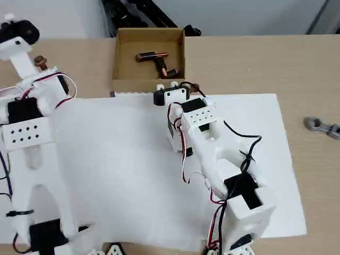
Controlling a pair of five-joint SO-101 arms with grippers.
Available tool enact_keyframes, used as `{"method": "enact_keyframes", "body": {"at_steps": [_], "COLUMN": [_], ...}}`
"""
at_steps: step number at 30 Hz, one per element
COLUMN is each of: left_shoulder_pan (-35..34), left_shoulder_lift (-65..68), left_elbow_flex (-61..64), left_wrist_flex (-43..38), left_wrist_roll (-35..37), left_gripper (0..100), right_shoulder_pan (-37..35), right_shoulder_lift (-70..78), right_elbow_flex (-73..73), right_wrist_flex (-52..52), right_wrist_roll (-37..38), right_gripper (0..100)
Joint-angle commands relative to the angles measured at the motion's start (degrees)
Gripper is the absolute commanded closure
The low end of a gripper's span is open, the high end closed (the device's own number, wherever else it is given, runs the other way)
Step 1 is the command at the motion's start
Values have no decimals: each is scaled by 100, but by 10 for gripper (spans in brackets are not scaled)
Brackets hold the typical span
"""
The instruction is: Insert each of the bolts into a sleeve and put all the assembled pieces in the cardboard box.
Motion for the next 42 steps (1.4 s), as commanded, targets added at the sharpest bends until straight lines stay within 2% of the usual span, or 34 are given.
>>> {"method": "enact_keyframes", "body": {"at_steps": [1,9,16,20,24,27,32,36,42], "left_shoulder_pan": [-26,-26,-18,26,343,774,1301,1538,1873], "left_shoulder_lift": [-97,-97,-97,-97,-97,-97,-97,-105,-149], "left_elbow_flex": [-66,-75,-75,-75,-277,-576,-1086,-1174,-1182], "left_wrist_flex": [9,0,0,-35,-123,-123,-123,-105,-123], "left_wrist_roll": [0,0,0,9,9,18,18,35,176], "left_gripper": [994,994,994,994,994,994,994,994,994], "right_shoulder_pan": [-127,-119,40,409,514,338,31,-171,-259], "right_shoulder_lift": [-497,-2703,-4813,-5516,-6176,-6360,-6149,-6044,-6088], "right_elbow_flex": [-264,-484,-396,352,1749,3130,5292,5503,4932], "right_wrist_flex": [268,769,356,-48,-1086,-2316,-4769,-5490,-5684], "right_wrist_roll": [-88,123,264,229,220,-35,-26,352,246], "right_gripper": [995,998,998,998,998,998,998,998,998]}}
